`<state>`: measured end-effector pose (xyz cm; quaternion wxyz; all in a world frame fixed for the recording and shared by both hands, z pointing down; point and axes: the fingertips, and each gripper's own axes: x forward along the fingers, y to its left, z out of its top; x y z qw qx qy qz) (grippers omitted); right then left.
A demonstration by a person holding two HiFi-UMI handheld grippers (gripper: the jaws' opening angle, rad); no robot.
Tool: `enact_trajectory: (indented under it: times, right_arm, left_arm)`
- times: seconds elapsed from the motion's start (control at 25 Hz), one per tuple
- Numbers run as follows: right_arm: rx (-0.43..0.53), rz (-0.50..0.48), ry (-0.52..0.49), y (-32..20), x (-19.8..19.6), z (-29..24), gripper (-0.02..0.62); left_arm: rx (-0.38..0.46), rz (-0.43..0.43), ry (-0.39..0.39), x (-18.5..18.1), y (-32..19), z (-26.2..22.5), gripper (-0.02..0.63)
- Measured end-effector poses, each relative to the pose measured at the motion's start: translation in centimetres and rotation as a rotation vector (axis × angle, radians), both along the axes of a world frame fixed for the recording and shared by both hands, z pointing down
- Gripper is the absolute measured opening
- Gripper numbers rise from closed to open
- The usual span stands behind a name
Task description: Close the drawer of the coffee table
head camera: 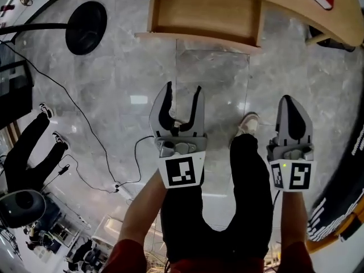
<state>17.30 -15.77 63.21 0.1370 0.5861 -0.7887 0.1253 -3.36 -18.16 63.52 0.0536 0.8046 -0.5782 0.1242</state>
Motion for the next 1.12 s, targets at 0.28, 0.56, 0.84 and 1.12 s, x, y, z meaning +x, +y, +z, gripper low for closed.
enact_trajectory:
  times: [0.28,0.56,0.84,1.12]
  right_arm:
    - [0.081,-0.048,0.029,-2.3,-0.8,13.5,-0.003]
    - [0.112,-0.031,-0.051,-5.2,-0.9,22.2,-0.003]
    - [0.156,0.037,-0.058,-6.3,-0.2,23.6,-0.003]
    - [0.153,0.096,-0.128,-7.0,-0.1,23.6,-0.003]
  left_arm:
    - [0.036,0.099,-0.004,-0.2,-1.8,13.7,0.210]
    - [0.104,0.128,0.026,0.2,-5.5,22.1,0.210]
    - [0.147,0.057,0.095,-0.4,-7.4,23.3,0.221]
    - [0.145,0.038,0.115,-0.8,-8.3,23.6,0.235]
